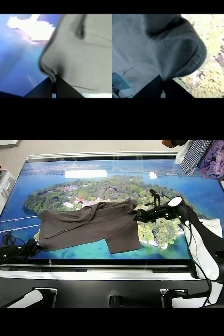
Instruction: Fold the clothes and pants, and hang the long-sleeved shirts on hangers.
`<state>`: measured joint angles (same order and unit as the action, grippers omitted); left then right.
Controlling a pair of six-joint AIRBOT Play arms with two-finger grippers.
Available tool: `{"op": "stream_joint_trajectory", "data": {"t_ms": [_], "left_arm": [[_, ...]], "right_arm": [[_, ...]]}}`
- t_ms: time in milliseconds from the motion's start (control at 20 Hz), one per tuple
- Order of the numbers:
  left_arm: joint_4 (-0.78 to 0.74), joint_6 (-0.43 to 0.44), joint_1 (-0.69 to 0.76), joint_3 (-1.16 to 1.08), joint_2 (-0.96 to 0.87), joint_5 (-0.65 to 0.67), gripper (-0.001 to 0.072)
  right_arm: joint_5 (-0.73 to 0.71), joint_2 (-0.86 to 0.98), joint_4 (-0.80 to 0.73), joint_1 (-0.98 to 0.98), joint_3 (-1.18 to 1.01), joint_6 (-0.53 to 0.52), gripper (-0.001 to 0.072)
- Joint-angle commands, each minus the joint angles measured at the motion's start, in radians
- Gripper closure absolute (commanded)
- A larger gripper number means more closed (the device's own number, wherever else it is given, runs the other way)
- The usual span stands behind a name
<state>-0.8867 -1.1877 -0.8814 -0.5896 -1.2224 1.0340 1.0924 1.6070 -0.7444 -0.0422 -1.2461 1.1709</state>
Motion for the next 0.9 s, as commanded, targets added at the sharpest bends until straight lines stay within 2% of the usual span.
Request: {"op": "stream_joint_trajectory", "data": {"t_ms": [0, 50, 200, 350, 600, 750, 850], "left_arm": [[0.054, 0.010, 0.104, -0.081, 0.008, 0.014, 0.0693], [0.078, 0.009, 0.153, -0.131, 0.018, 0.011, 0.0693], [0.082, -0.079, 0.306, -0.372, 0.053, 0.010, 0.0693], [0.059, -0.174, 0.385, -0.680, 0.096, -0.015, 0.0693], [-0.150, -0.419, 0.390, -1.140, 0.230, 0.004, 0.0693], [-0.316, -0.543, 0.388, -1.230, 0.372, 0.044, 0.0693], [-0.446, -0.644, 0.388, -1.229, 0.475, 0.071, 0.0692]], "right_arm": [[-0.047, -0.076, -0.006, -0.001, -0.001, -0.050, 0.0683], [-0.097, -0.110, -0.013, -0.001, -0.003, -0.050, 0.0683], [-0.202, -0.198, -0.020, -0.001, -0.077, -0.044, 0.0684], [-0.263, -0.289, -0.098, -0.001, -0.250, 0.025, 0.0684], [-0.240, -0.508, -0.356, -0.001, -0.498, 0.173, 0.0684], [-0.158, -0.692, -0.407, -0.001, -0.526, 0.193, 0.0684], [-0.122, -0.807, -0.457, -0.001, -0.527, 0.244, 0.0683]]}}
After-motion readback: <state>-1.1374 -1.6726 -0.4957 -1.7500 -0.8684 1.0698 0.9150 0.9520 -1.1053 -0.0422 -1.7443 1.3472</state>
